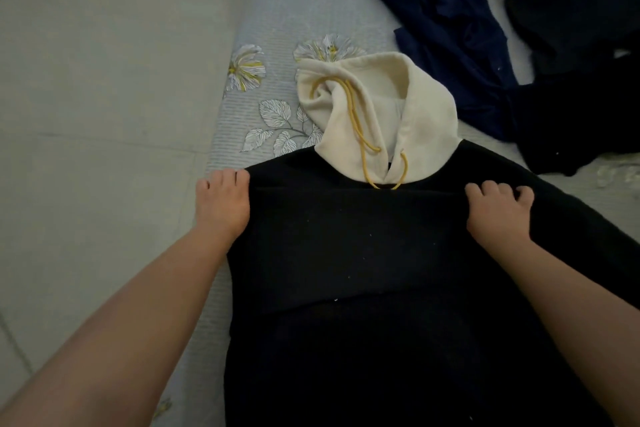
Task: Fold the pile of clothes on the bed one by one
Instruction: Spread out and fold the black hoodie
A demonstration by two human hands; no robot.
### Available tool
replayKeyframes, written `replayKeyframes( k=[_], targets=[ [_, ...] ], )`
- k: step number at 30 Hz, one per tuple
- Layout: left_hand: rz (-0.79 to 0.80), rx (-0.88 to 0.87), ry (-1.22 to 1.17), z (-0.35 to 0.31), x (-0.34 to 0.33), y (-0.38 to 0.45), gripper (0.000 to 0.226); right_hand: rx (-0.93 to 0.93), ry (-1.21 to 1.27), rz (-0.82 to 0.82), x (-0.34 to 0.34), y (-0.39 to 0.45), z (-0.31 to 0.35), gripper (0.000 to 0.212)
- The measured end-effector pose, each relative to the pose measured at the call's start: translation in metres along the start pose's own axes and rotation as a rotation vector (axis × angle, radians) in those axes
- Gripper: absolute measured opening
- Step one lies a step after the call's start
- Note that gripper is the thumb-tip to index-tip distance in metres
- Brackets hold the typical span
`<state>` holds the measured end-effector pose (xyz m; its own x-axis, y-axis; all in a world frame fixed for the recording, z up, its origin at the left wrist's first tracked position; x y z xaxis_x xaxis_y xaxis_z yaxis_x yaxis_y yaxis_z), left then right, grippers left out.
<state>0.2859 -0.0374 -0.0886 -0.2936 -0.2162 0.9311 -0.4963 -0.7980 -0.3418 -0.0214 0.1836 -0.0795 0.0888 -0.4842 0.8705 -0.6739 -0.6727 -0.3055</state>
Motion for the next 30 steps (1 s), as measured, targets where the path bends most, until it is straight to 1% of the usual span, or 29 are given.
replayKeyframes(
  k=[2, 4, 6, 7, 8, 9, 10, 11, 12, 13, 14, 16, 18, 20, 22, 24, 25, 26, 27, 29, 30],
  targets=[
    [-0.107, 0.026, -0.044, -0.003, 0.004, -0.002, 0.045, -0.027, 0.015, -0.014, -0.01, -0.001, -0.002, 0.047],
    [-0.215, -0.001, -0.113, -0.01, 0.011, -0.009, 0.053, -0.038, 0.156, -0.069, -0.015, -0.007, -0.008, 0.046],
    [-0.348, -0.108, -0.224, -0.03, 0.022, -0.026, 0.05, -0.041, 0.358, -0.2, -0.011, -0.02, -0.017, 0.042],
    [-0.423, -0.18, -0.264, -0.045, 0.027, -0.039, 0.045, -0.033, 0.398, -0.276, -0.007, -0.03, -0.02, 0.041],
    [-0.444, -0.249, -0.283, -0.06, 0.026, -0.054, 0.042, -0.019, 0.399, -0.333, -0.007, -0.042, -0.023, 0.041],
    [-0.407, -0.31, -0.29, -0.077, 0.019, -0.069, 0.044, 0.012, 0.377, -0.347, -0.01, -0.053, -0.025, 0.043],
    [-0.293, -0.352, -0.284, -0.093, 0.006, -0.083, 0.05, 0.054, 0.354, -0.306, -0.02, -0.063, -0.026, 0.047],
    [-0.142, -0.358, -0.265, -0.106, -0.011, -0.094, 0.055, 0.085, 0.349, -0.192, -0.036, -0.071, -0.028, 0.051],
    [0.021, -0.327, -0.23, -0.112, -0.034, -0.104, 0.06, 0.084, 0.355, -0.063, -0.054, -0.077, -0.031, 0.053],
    [0.129, -0.281, -0.178, -0.112, -0.056, -0.113, 0.062, 0.06, 0.377, 0.093, -0.074, -0.082, -0.034, 0.054],
    [0.173, -0.244, -0.124, -0.112, -0.07, -0.119, 0.062, 0.037, 0.425, 0.201, -0.09, -0.087, -0.038, 0.055],
    [0.178, -0.181, -0.087, -0.113, -0.077, -0.12, 0.06, 0.034, 0.511, 0.241, -0.1, -0.084, -0.042, 0.055],
    [0.184, -0.154, -0.087, -0.116, -0.07, -0.121, 0.06, 0.071, 0.57, 0.214, -0.09, -0.083, -0.043, 0.052],
    [0.173, -0.145, -0.108, -0.117, -0.059, -0.121, 0.06, 0.063, 0.668, 0.071, -0.072, -0.089, -0.057, 0.047],
    [0.098, -0.18, -0.174, -0.128, -0.044, -0.126, 0.057, -0.012, 0.732, -0.126, -0.06, -0.112, -0.088, 0.04],
    [0.012, -0.29, -0.251, -0.154, -0.028, -0.138, 0.054, -0.122, 0.674, -0.275, -0.065, -0.149, -0.127, 0.034],
    [-0.017, -0.355, -0.273, -0.171, -0.024, -0.146, 0.054, -0.19, 0.625, -0.315, -0.074, -0.17, -0.149, 0.033],
    [-0.03, -0.412, -0.283, -0.188, -0.022, -0.154, 0.054, -0.266, 0.586, -0.314, -0.086, -0.189, -0.172, 0.035],
    [-0.025, -0.451, -0.28, -0.204, -0.022, -0.162, 0.054, -0.357, 0.572, -0.256, -0.103, -0.207, -0.194, 0.04],
    [0.011, -0.484, -0.242, -0.235, -0.029, -0.175, 0.056, -0.57, 0.587, -0.028, -0.145, -0.24, -0.233, 0.062],
    [0.036, -0.479, -0.223, -0.248, -0.035, -0.18, 0.056, -0.646, 0.595, 0.079, -0.162, -0.255, -0.246, 0.073]
  ],
)
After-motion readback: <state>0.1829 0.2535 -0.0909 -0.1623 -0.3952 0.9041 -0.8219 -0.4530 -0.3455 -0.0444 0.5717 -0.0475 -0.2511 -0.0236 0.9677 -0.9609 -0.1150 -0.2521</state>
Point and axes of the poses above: each hand's wrist, its own y-axis towards the middle knuckle, its own x-axis out of the back of the hand, z = x × y, the point moved 7 cm from there along y, towards the middle knuckle, and after that the axes turned 2 degrees about -z, right-handed, at the moved point
